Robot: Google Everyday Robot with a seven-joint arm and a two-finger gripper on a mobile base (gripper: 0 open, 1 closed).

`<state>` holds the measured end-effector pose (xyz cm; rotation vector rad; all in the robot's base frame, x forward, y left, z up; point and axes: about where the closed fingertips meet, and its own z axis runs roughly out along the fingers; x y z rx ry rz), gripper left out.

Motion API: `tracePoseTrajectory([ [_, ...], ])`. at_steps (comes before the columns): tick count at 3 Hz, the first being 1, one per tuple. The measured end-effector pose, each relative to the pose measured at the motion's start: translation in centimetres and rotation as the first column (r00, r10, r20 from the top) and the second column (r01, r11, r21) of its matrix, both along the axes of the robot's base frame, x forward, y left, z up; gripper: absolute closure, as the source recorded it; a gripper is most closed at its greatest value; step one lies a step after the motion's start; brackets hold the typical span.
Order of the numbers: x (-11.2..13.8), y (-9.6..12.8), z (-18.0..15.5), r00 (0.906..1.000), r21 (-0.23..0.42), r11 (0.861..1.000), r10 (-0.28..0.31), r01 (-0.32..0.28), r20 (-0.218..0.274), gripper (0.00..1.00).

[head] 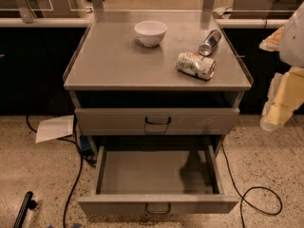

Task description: Place 7up can into middle drawer

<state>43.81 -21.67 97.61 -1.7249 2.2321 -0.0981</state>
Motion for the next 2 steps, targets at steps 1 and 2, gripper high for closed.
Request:
tracePoseTrajectory([
  [1,0.0,0.0,0.0,1.0000,0.000,1.000,0.000,0.000,0.000,0.00],
  [2,1.1,0.2,0.4,0.9995,0.018,1.000,0.004,-0.005,0.032,0.00],
])
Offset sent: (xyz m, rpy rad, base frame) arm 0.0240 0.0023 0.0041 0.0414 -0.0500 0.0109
